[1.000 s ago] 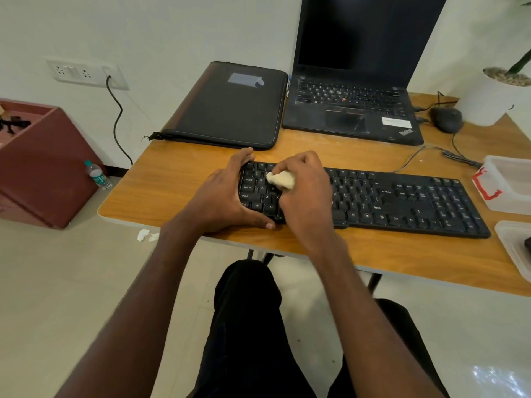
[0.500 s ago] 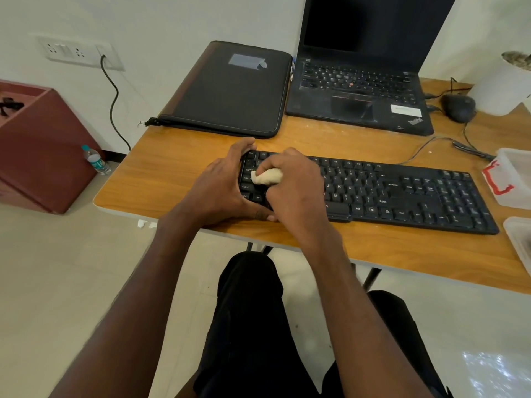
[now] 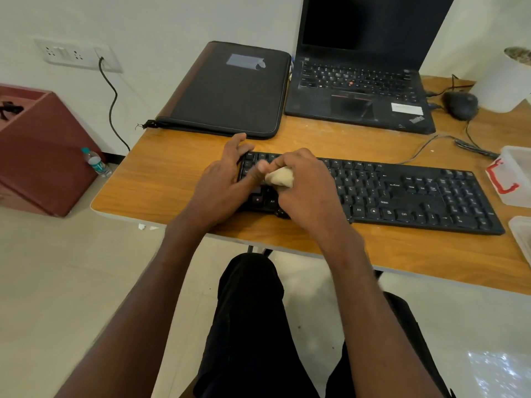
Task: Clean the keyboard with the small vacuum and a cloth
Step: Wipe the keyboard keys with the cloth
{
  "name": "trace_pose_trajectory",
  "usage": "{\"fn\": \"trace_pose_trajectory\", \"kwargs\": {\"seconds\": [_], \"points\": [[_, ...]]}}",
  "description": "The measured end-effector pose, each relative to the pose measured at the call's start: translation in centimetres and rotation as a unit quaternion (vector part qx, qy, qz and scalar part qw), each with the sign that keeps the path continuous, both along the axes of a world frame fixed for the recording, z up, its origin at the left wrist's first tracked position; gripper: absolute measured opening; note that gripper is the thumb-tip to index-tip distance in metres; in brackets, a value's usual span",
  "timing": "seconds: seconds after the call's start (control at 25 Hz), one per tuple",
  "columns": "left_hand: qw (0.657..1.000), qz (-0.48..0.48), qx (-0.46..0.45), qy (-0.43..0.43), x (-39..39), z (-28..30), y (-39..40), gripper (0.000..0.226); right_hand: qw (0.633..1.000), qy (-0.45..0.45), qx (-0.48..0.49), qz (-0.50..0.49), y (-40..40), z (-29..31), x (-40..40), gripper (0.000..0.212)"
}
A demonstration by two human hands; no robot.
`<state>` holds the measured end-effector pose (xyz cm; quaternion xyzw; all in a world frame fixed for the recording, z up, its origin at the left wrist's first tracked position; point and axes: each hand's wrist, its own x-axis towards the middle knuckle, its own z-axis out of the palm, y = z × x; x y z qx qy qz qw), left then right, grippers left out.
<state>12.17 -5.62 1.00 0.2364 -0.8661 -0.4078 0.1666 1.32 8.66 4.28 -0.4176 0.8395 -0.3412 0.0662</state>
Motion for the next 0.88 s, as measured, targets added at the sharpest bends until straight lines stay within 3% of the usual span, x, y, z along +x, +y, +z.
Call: {"fn": "trace_pose_trajectory", "kwargs": {"seconds": [0.12,0.24,0.4,0.48,0.72,0.88], "points": [[0.998,0.055,-0.027,0.028,-0.2,-0.2,0.6,0.070,0.999,-0.001,0.005,-0.045,1.6,0.3,-2.3,0.039],[0.997,0.056,-0.049,0.024,-0.2,-0.4,0.3,0.064,0.989,0.010,0.028,-0.146,3.8,1.0,-5.0,0.034],[0.992,0.113,-0.034,0.051,-1.4,-0.7,1.4,0.050,0.997,-0.032,-0.015,-0.070,2.8,1.7,-3.4,0.028],[0.983,0.152,-0.081,0.059,-2.2,-0.9,2.5,0.042,0.999,-0.025,-0.013,-0.025,1.5,1.1,-1.6,0.024],[0.977,0.153,-0.145,0.035,-2.6,-1.3,2.5,0.035,0.992,-0.002,0.043,-0.123,3.4,1.4,-5.3,0.017],[0.976,0.151,-0.155,0.034,-2.8,-1.2,2.9,0.037,0.997,0.002,0.049,-0.062,2.6,1.4,-4.6,0.018]]}}
